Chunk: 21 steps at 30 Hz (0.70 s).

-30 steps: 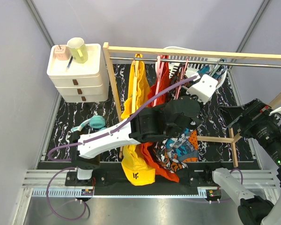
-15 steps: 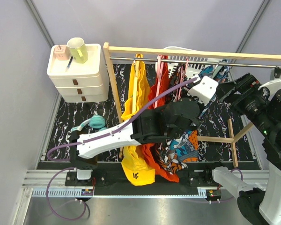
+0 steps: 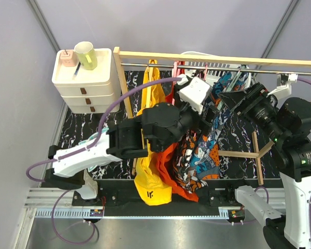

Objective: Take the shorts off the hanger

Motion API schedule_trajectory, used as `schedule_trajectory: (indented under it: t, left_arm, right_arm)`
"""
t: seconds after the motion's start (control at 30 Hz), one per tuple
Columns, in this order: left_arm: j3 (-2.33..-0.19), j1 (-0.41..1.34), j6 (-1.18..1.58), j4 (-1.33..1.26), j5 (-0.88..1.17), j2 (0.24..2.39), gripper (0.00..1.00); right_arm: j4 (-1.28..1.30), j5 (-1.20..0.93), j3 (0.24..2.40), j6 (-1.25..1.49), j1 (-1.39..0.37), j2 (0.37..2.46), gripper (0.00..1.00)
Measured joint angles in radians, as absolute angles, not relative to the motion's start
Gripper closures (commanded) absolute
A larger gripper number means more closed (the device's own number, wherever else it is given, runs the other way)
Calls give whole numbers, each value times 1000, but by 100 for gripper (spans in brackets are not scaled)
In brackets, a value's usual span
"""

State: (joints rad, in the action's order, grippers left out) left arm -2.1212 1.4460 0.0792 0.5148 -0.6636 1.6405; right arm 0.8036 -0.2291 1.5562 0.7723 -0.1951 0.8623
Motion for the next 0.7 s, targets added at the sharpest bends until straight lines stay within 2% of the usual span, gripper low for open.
schedule_trajectory:
  t: [0.23,0.37,0.47,0.57,0.7]
  left_arm:
    - [-2078,1446,112,504,-555,1558,23]
    - [-2049,1446,134,500,-552,1531,22]
    - [-2035,1446,146,499,-552,1521,23]
    - [-2033,1446,155,500,-551,1520,23]
    - [-2033,1446,157,500,-545,1520,23]
  right_arm:
    - [697,-266,1493,773,-195,842,50]
    - [647,-290,1474,773,-196,840,77]
    - [612,-300,1458,753,-195,830,91]
    - [594,-296,1436,738,-195,820,100]
    - [579,-294,1435,706,-195,821,100]
